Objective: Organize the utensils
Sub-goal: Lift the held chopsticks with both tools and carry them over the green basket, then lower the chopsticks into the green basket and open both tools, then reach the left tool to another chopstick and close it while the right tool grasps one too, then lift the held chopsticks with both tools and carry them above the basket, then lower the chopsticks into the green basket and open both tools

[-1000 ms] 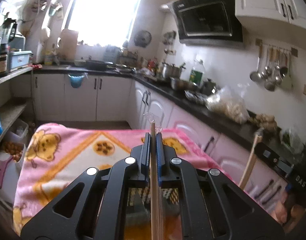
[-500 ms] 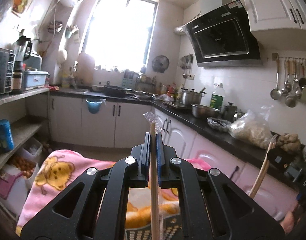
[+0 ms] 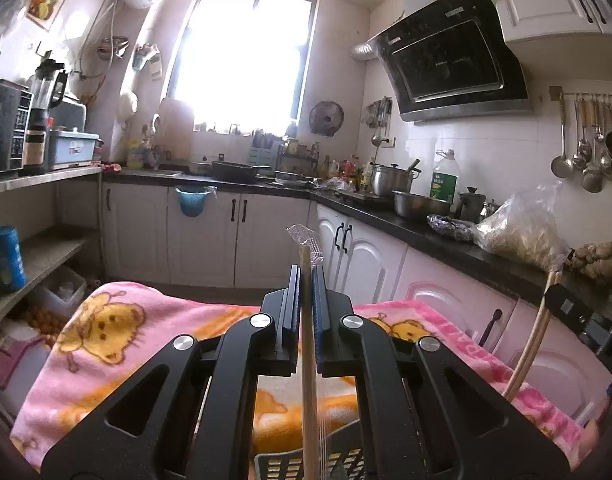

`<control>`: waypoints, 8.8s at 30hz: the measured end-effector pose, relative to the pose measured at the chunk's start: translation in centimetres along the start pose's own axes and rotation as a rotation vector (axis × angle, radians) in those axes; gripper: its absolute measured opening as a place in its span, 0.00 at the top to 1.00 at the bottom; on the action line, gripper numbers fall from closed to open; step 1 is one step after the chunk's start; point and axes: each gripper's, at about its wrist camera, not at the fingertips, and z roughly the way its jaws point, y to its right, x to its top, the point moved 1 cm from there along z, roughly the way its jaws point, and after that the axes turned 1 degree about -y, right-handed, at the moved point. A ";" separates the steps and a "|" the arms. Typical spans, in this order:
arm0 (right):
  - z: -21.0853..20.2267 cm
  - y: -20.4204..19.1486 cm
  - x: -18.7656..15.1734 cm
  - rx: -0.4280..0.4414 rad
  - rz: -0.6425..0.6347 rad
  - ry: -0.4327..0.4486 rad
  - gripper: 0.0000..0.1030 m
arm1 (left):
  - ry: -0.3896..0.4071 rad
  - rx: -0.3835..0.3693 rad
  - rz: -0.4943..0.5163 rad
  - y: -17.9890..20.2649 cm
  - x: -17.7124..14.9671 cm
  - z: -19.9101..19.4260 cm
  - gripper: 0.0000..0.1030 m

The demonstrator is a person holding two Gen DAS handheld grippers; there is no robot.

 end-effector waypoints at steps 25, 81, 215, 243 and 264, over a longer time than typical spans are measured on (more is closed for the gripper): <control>-3.5 0.6 -3.1 0.033 0.055 -0.109 0.73 | -0.049 -0.030 -0.011 -1.2 -2.2 -0.5 0.86; -16.4 -1.2 -8.1 0.105 -0.078 -0.327 0.28 | -0.287 -0.070 -0.094 -0.3 -10.5 -19.1 0.11; -5.5 1.0 6.8 0.161 0.079 -0.195 0.92 | -0.085 -0.146 -0.089 3.4 6.7 -7.1 0.96; 1.3 3.2 3.5 0.072 0.165 -0.100 0.92 | -0.119 -0.128 -0.119 1.8 -2.1 -1.8 0.96; 2.1 1.9 -1.5 0.075 0.133 -0.182 0.89 | -0.148 -0.132 -0.104 1.6 -4.9 -1.8 0.95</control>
